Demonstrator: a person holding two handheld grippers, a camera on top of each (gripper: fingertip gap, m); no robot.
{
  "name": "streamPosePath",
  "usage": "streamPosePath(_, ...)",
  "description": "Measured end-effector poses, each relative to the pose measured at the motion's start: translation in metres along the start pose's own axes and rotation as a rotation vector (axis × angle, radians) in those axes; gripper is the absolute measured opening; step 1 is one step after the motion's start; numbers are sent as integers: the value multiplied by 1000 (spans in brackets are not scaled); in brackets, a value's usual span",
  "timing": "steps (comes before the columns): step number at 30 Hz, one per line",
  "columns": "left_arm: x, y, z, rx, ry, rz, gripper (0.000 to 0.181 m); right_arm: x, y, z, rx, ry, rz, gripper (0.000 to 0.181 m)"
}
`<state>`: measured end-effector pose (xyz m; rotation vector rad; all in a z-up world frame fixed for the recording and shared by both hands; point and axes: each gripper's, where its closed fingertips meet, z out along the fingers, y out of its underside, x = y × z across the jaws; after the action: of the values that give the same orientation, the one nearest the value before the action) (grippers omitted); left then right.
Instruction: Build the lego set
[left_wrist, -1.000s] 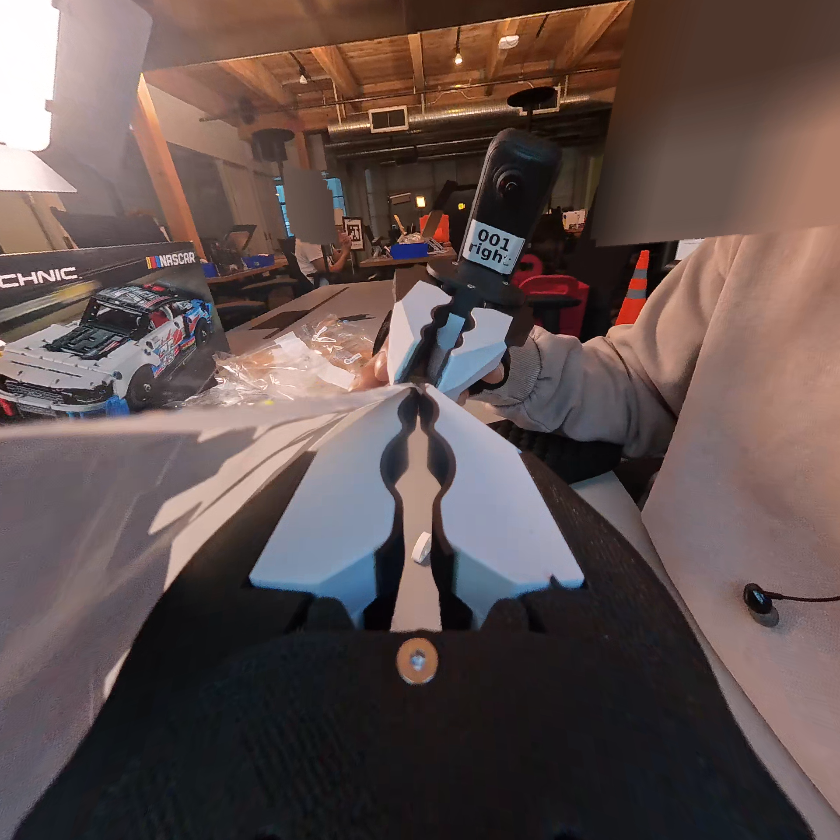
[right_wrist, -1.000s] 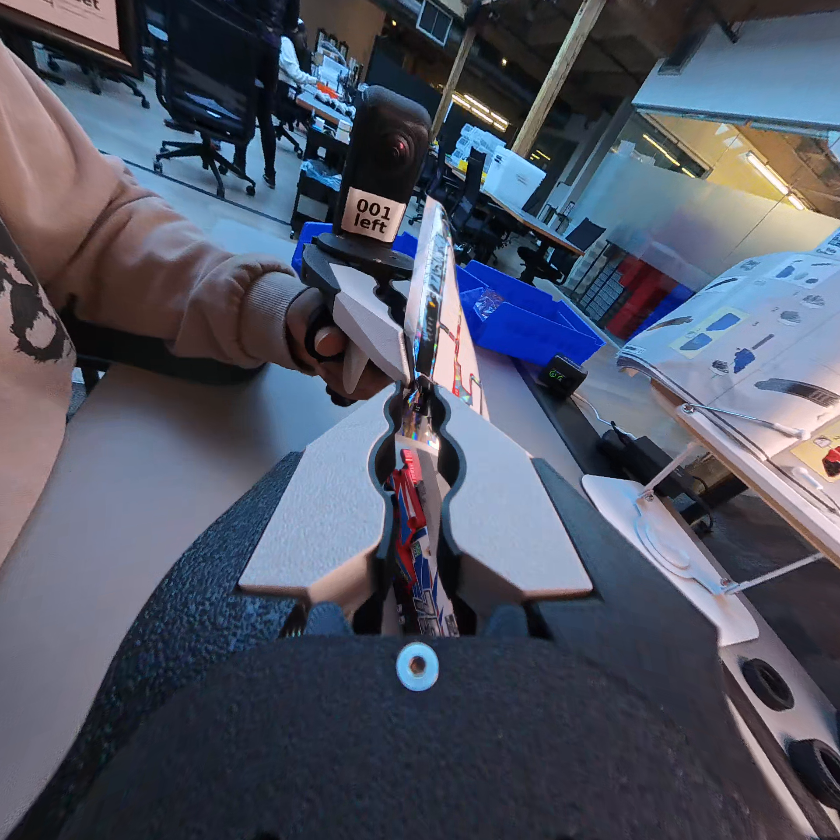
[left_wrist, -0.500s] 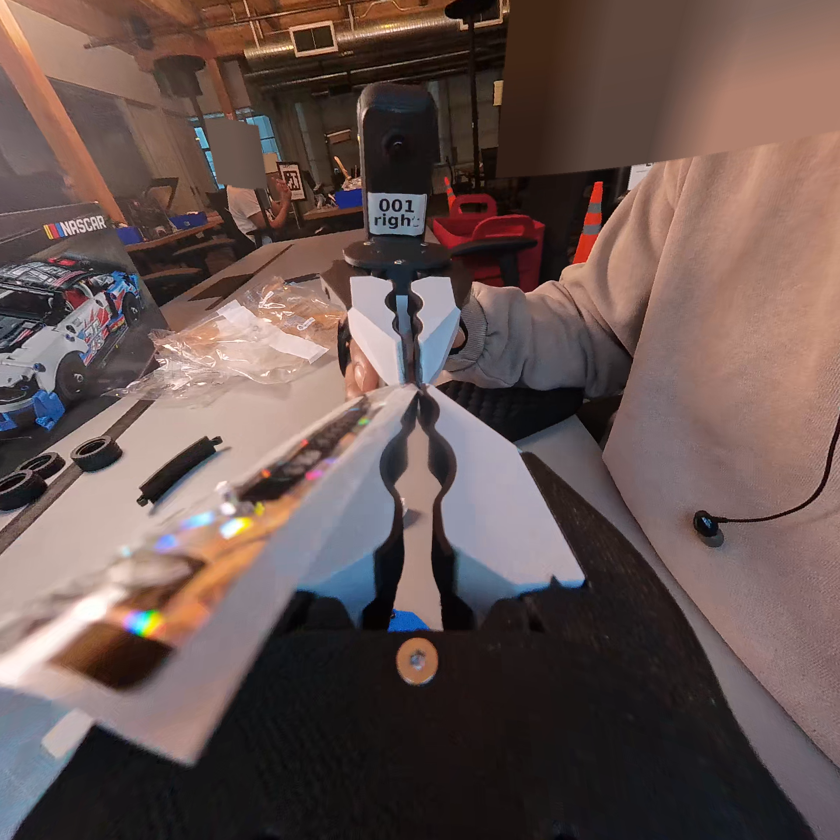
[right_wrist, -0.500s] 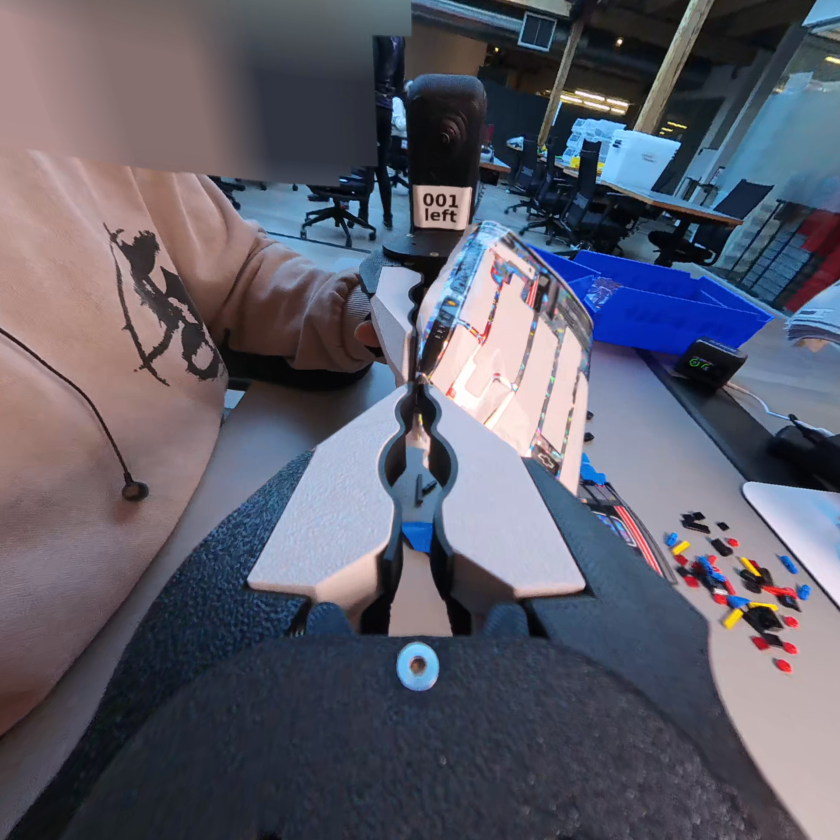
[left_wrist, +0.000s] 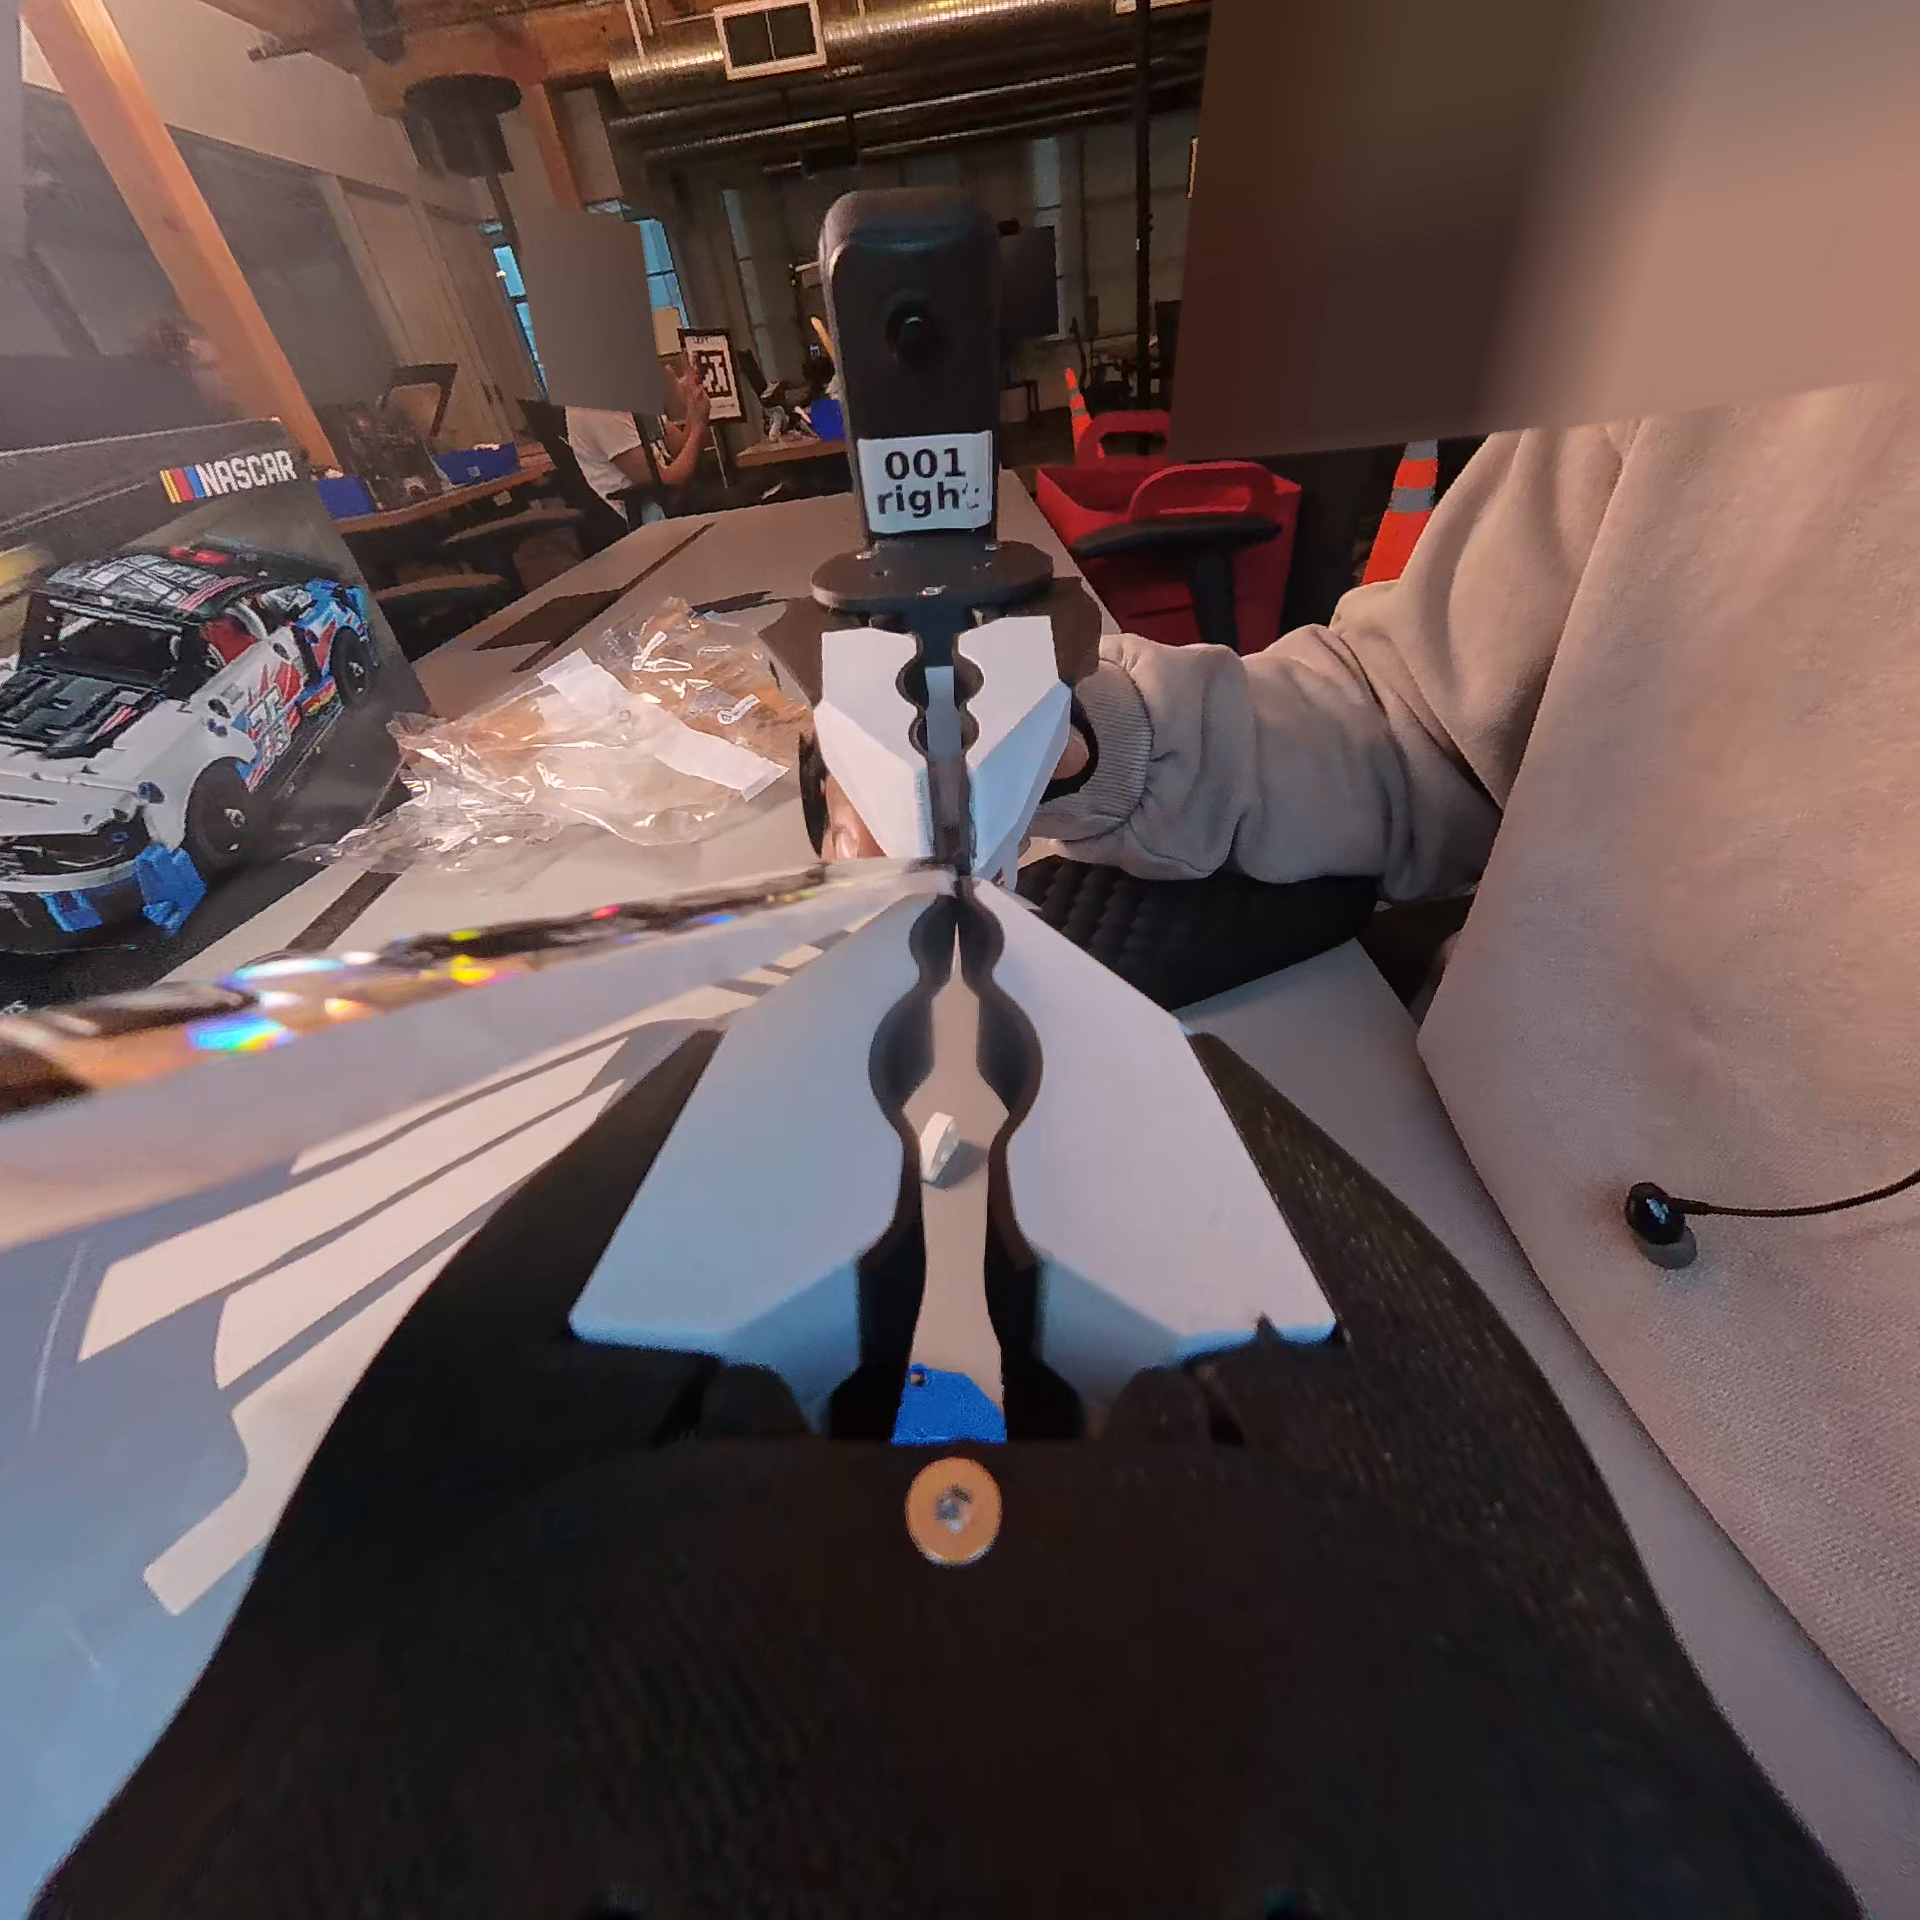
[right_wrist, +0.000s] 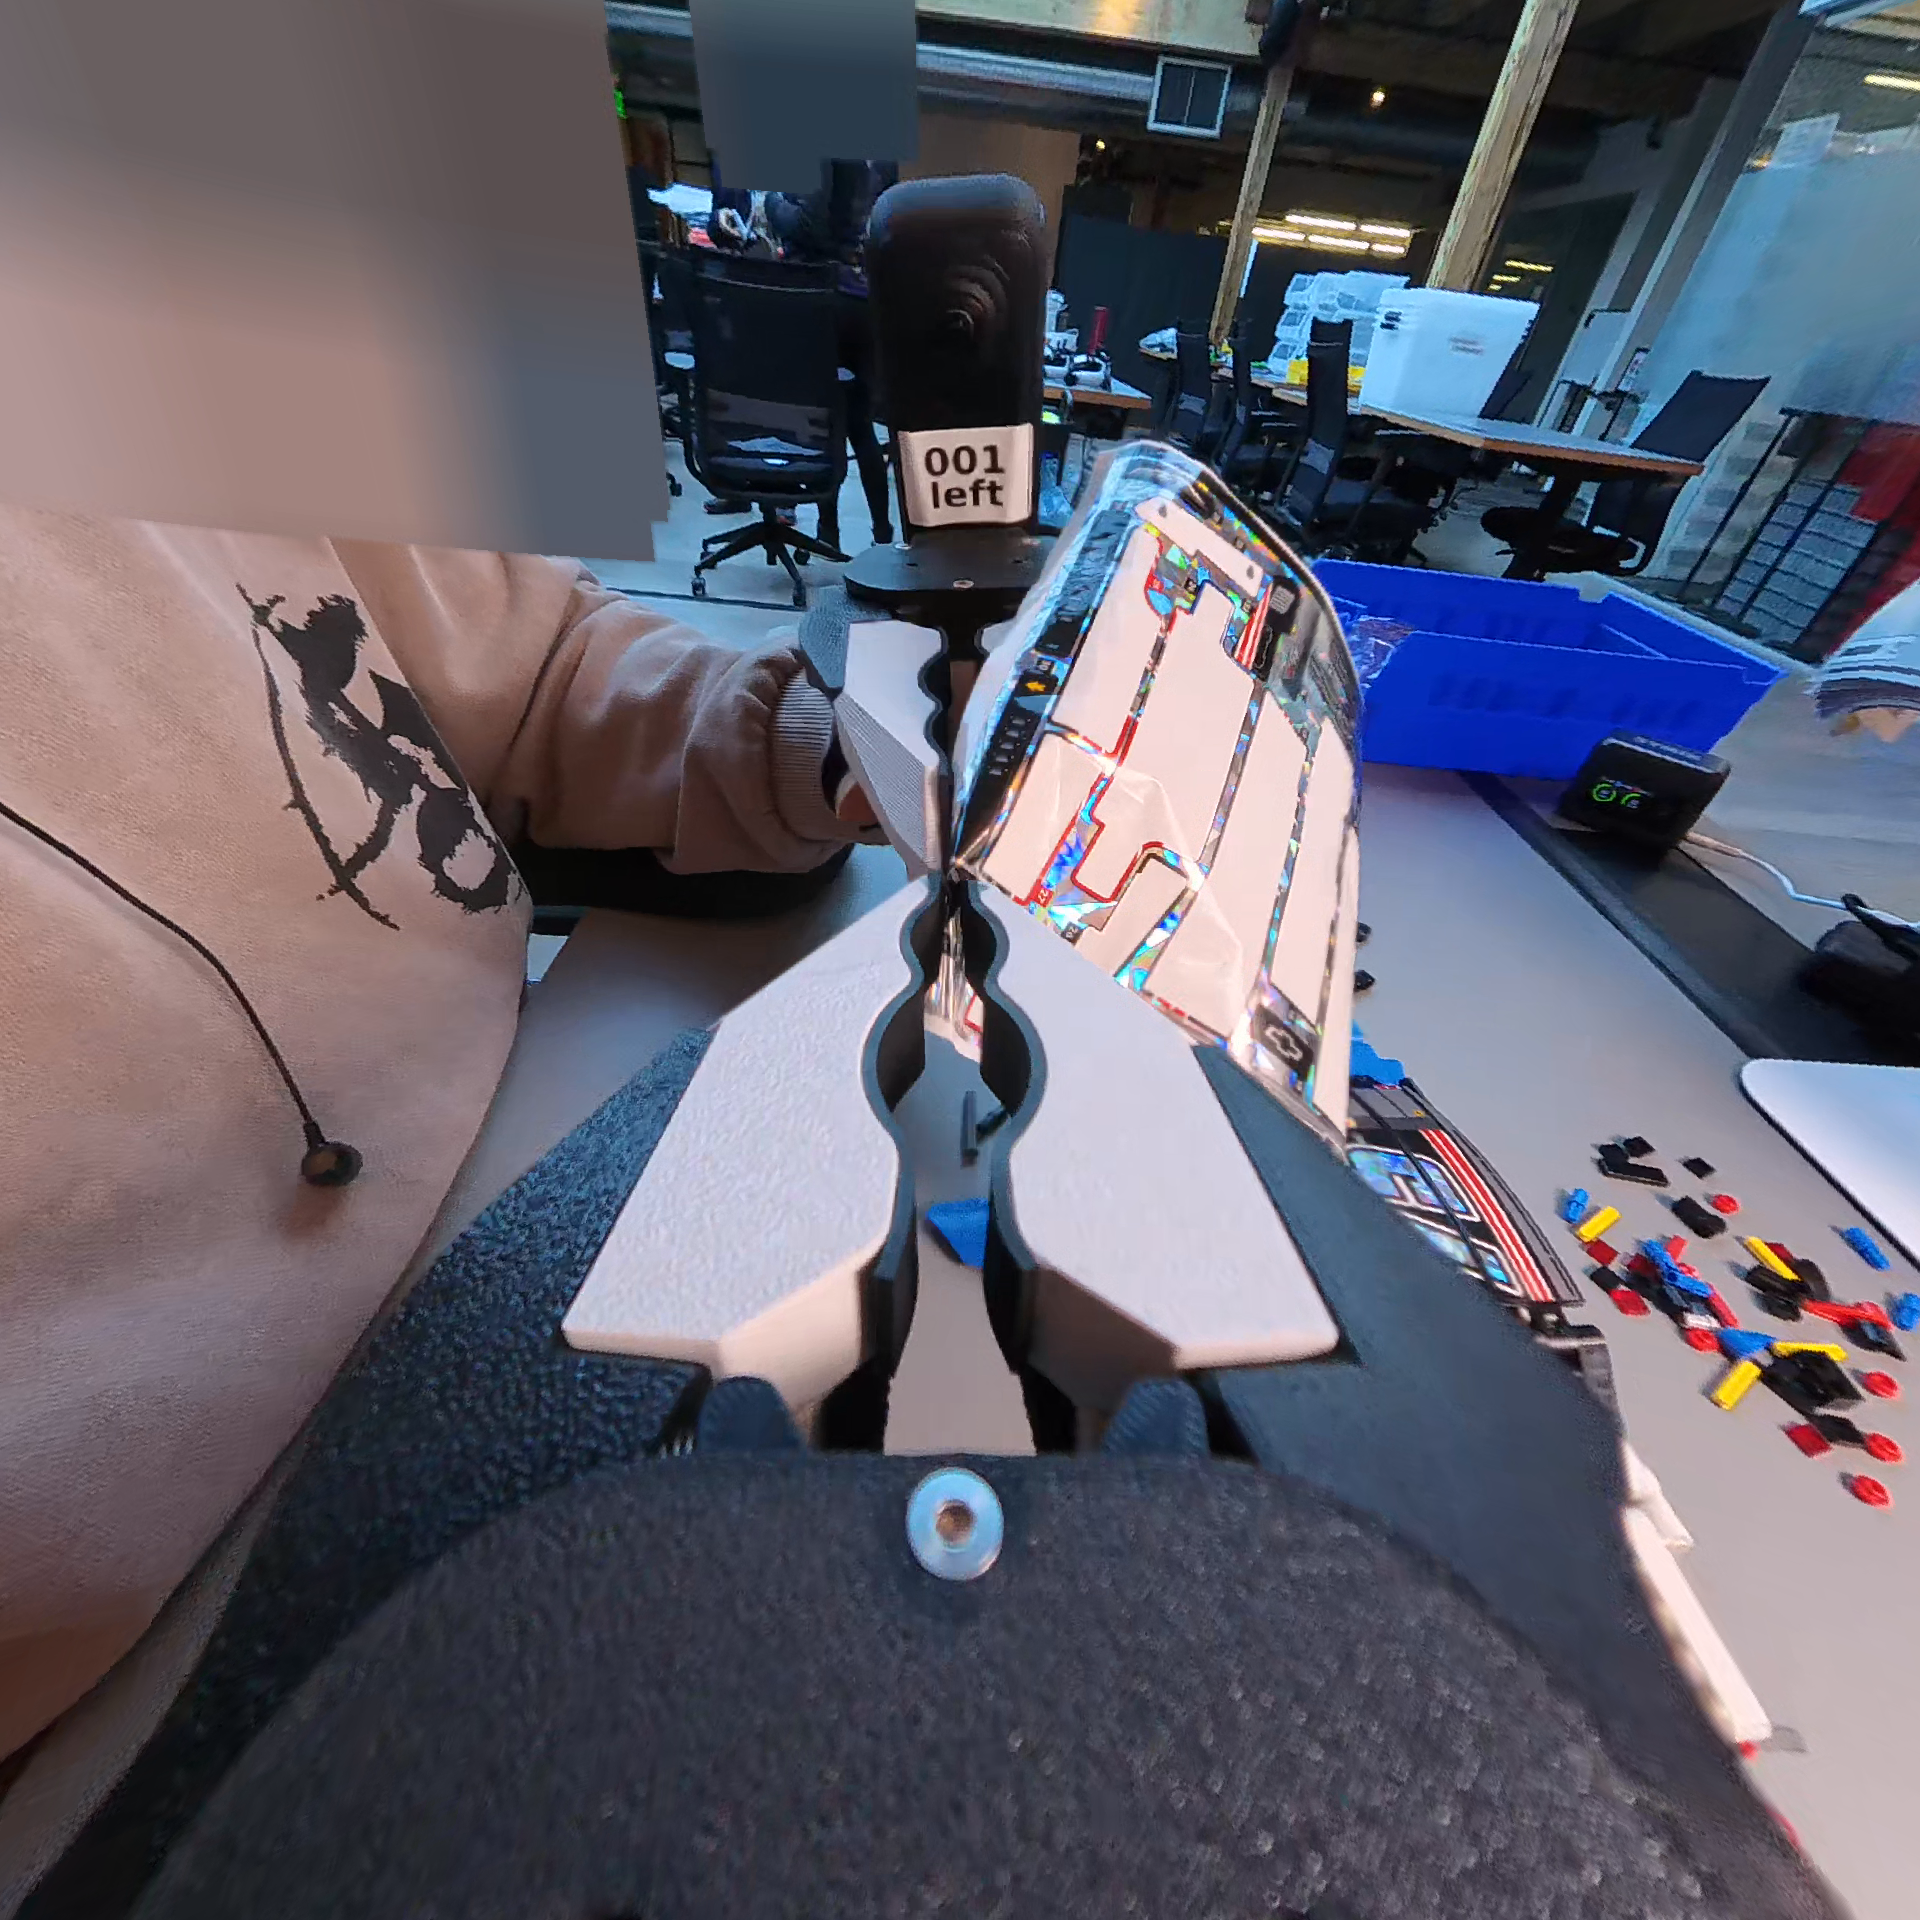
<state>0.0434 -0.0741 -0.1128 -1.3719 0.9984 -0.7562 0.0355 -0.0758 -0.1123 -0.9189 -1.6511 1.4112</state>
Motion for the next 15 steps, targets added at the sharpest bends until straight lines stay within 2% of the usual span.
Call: streamPosePath(15, -9, 16, 4, -112, -78, 77, 0, 12, 14, -2, -77, 67, -52, 0)
